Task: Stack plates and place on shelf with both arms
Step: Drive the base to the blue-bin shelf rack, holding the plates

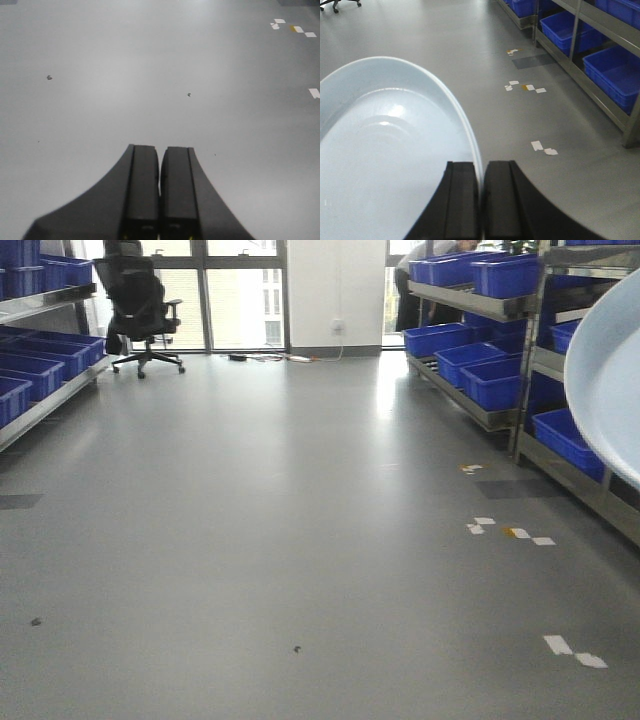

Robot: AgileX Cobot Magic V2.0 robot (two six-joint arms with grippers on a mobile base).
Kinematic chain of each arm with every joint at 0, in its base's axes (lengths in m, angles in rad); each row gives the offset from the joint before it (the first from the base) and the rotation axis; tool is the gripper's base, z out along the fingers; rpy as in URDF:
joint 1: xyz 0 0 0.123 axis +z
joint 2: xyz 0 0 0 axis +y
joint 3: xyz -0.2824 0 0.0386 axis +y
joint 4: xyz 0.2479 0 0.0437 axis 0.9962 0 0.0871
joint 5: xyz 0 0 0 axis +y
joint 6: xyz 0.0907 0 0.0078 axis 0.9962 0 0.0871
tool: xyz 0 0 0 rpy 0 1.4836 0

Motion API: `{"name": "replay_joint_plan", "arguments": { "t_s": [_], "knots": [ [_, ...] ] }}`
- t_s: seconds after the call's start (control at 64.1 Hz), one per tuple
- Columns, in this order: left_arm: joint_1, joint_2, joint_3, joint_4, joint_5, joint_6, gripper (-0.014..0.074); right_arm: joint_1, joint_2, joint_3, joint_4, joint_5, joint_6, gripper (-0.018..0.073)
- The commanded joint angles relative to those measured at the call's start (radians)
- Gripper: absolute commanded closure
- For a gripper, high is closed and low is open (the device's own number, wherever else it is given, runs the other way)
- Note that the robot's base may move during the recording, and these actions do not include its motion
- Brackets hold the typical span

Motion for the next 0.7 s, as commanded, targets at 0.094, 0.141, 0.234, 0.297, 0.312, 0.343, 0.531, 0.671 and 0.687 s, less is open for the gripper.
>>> {"name": "replay_joint_plan", "arguments": {
  "t_s": [0.094,0.141,0.234,0.297,0.312,0.343,0.531,0.671,0.687],
  "knots": [
    [0.002,0.0,-0.029,0.003,-0.071,-0.007,0.0514,-0.005,0.004,-0.032,-0.005,-0.109,-0.003,0.0512],
    [0.002,0.0,-0.029,0.003,-0.071,-0.007,0.0514,-0.005,0.004,-0.032,-0.005,-0.109,-0.003,0.0512],
    [0.002,0.0,-0.029,0.003,-0.071,-0.007,0.0514,-0.005,0.004,-0.032,-0.005,-0.109,-0.003,0.0512],
    [0.002,0.0,-0.029,0.003,-0.071,-0.007,0.0514,-0.005,0.004,-0.032,-0.005,-0.109,-0.003,0.0512],
    [0.002,0.0,-0.029,0.003,-0.071,-0.007,0.0514,-0.005,0.004,-0.032,-0.005,-0.109,-0.003,0.0512],
    [0.002,0.0,-0.029,0.003,-0.071,-0.007,0.0514,-0.005,0.004,-0.032,-0.005,-0.109,-0.003,0.0512],
    [0.002,0.0,-0.029,0.003,-0.071,-0.007,0.0514,-0.005,0.004,-0.032,-0.005,-0.109,-0.003,0.0512],
    [0.002,0.0,-0.029,0.003,-0.071,-0.007,0.0514,-0.005,0.004,-0.032,-0.005,-0.109,-0.003,0.0512],
    [0.002,0.0,-0.029,0.003,-0.071,-0.007,0.0514,-0.005,0.004,-0.032,-0.005,-0.109,-0.003,0.0512]
  ]
}}
